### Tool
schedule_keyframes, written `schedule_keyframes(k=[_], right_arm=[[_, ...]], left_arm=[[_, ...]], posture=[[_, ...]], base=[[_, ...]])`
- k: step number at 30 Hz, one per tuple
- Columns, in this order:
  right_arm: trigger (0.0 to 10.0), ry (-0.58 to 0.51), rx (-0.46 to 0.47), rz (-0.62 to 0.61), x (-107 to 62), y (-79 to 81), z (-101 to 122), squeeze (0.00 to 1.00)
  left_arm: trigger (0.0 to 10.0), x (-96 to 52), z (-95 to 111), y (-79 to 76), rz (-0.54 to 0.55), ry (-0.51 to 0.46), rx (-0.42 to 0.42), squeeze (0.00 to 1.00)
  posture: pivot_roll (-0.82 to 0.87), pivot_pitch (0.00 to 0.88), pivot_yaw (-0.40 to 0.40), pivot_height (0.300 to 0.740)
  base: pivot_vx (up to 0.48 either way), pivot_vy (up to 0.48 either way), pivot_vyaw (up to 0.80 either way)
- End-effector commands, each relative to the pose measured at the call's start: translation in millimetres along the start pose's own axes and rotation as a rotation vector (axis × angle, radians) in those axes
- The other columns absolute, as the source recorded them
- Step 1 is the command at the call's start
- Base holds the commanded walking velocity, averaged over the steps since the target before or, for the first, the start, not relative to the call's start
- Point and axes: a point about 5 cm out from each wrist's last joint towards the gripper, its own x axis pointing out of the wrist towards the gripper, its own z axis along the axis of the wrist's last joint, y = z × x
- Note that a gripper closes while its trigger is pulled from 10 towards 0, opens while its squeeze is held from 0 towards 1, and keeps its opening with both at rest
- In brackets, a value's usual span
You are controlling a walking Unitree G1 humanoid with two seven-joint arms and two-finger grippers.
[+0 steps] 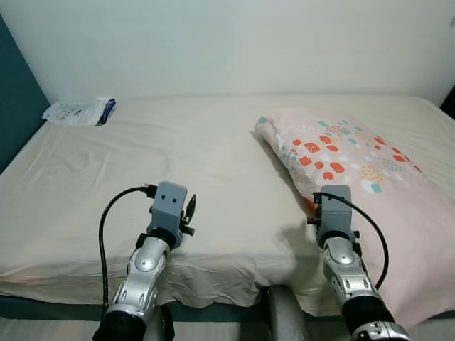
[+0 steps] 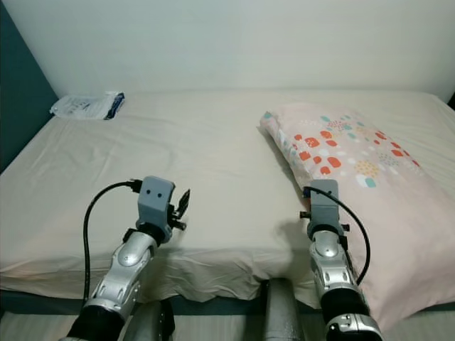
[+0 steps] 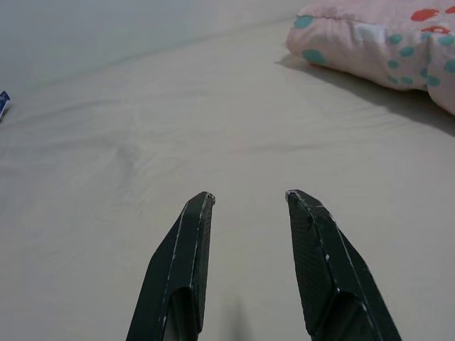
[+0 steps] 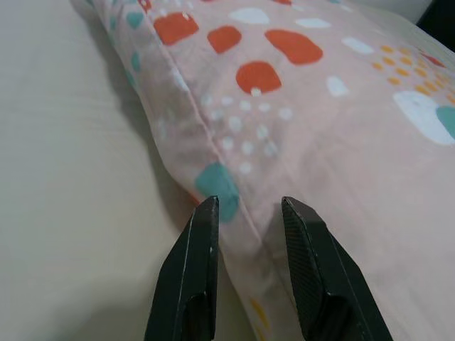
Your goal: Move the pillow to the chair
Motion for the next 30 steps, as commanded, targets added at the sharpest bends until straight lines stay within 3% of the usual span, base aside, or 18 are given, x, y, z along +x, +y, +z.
schedule_keyframes(k=[1,9,15,18,24,30], right_arm=[[10.0,0.039,0.009,0.010,-1.4,2.5,-6.4,0.00],[10.0,0.016,0.007,0.043,-2.2,4.0,-2.9,0.00],[10.0,0.024,0.005,-0.067,11.4,-18.3,5.0,0.00],[10.0,0.060,0.069,-0.137,21.3,-33.8,11.5,0.00],[10.0,0.084,0.222,-0.185,31.1,-48.4,23.3,0.00],[10.0,0.085,0.225,-0.125,39.1,-47.7,37.4,0.00]], left_arm=[[10.0,-1.0,-2.4,0.4,-0.010,0.019,0.008,0.00],[10.0,-2.8,-1.8,0.9,-0.032,0.034,-0.009,0.00],[10.0,-4.5,0.1,0.8,-0.047,0.036,-0.074,0.00],[10.0,-2.2,2.9,1.2,-0.041,0.026,-0.154,0.00],[10.0,0.2,7.2,0.5,-0.039,0.017,-0.218,0.00],[10.0,-0.3,5.8,1.6,-0.032,0.031,-0.257,0.00]], posture=[[-0.07,0.094,0.028,0.582],[-0.05,0.140,0.050,0.582],[-0.06,0.151,0.065,0.582],[-0.06,0.158,0.062,0.582],[-0.06,0.165,0.051,0.582],[-0.07,0.166,0.049,0.582]], base=[[0.000,0.000,0.00],[0.000,0.000,0.00],[0.000,0.000,0.00],[0.000,0.000,0.00],[0.000,0.000,0.00],[0.000,0.000,0.00]])
